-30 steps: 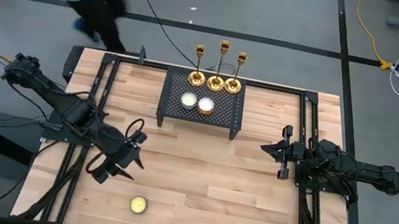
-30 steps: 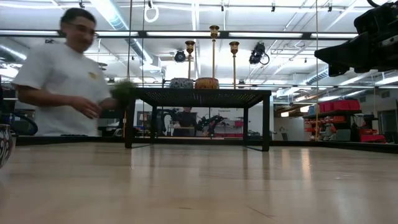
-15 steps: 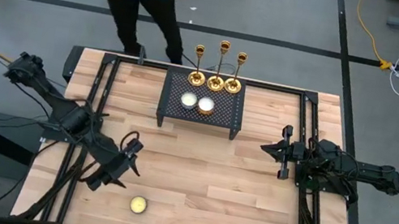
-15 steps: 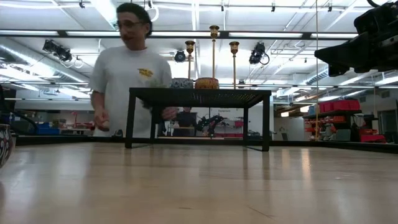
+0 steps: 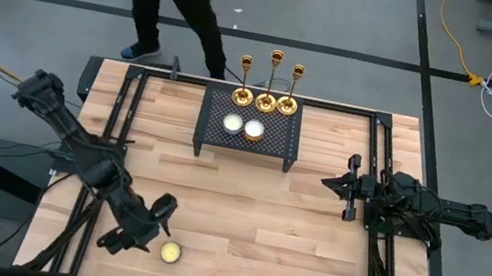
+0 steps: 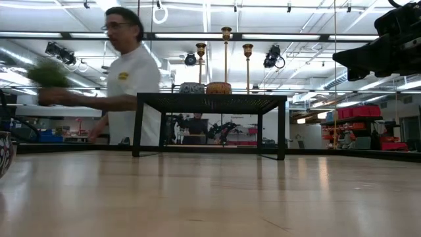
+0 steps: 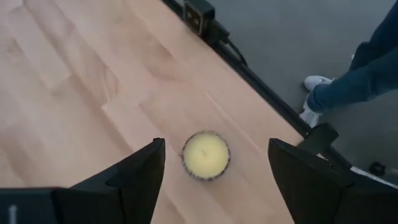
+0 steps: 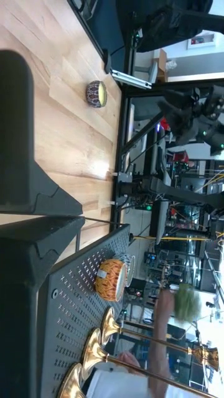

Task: Pick & Place candle stick holders
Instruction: Put the red scented candle on the shelf

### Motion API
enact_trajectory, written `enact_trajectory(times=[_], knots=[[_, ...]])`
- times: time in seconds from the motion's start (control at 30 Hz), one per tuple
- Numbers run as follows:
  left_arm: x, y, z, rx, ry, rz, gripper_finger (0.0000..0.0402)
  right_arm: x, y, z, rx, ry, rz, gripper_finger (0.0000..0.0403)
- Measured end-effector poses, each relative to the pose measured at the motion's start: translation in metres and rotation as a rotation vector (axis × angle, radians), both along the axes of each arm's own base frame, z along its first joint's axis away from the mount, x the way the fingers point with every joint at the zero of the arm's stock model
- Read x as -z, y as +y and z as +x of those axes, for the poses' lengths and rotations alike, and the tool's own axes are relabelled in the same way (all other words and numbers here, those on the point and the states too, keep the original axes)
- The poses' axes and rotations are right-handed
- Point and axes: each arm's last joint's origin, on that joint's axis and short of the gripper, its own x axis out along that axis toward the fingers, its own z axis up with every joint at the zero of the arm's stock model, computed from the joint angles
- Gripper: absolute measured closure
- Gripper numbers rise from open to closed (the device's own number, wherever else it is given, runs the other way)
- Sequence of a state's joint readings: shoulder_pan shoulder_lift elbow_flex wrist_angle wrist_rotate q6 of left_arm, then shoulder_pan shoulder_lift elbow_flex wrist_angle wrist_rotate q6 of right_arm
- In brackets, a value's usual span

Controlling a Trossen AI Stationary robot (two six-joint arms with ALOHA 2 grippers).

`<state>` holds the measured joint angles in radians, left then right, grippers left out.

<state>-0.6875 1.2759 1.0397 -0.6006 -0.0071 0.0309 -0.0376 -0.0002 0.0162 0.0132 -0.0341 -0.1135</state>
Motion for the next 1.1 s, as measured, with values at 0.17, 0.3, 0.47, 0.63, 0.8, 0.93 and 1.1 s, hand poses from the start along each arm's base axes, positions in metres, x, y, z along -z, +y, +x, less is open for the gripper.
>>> enact_trajectory(times=[0.17,0.3,0.47,0.63,0.8,0.93,1.1], knots=[[0.006,-0.017,0.0,0.025,-0.028,0.002,0.0112,0.0,0.0,0.0,0.0,0.0,0.0,0.0389],[0.015,-0.029,-0.003,0.028,-0.017,0.041,0.0112,0.0,0.0,0.0,0.0,0.0,0.0,0.0389],[0.027,-0.038,-0.001,0.022,0.028,0.061,0.011,0.0,0.0,0.0,0.0,0.0,0.0,0.0389],[0.039,-0.042,0.003,0.004,0.061,0.092,0.0092,0.0,0.0,0.0,0.0,0.0,0.0,0.0389],[0.047,-0.045,0.006,-0.008,0.079,0.11,0.0069,0.0,0.0,0.0,0.0,0.0,0.0,0.0389],[0.048,-0.045,0.007,-0.009,0.081,0.112,0.0053,0.0,0.0,0.0,0.0,0.0,0.0,0.0389],[0.047,-0.046,0.007,-0.017,0.074,0.109,0.0049,0.0,0.0,0.0,0.0,0.0,0.0,0.0389]])
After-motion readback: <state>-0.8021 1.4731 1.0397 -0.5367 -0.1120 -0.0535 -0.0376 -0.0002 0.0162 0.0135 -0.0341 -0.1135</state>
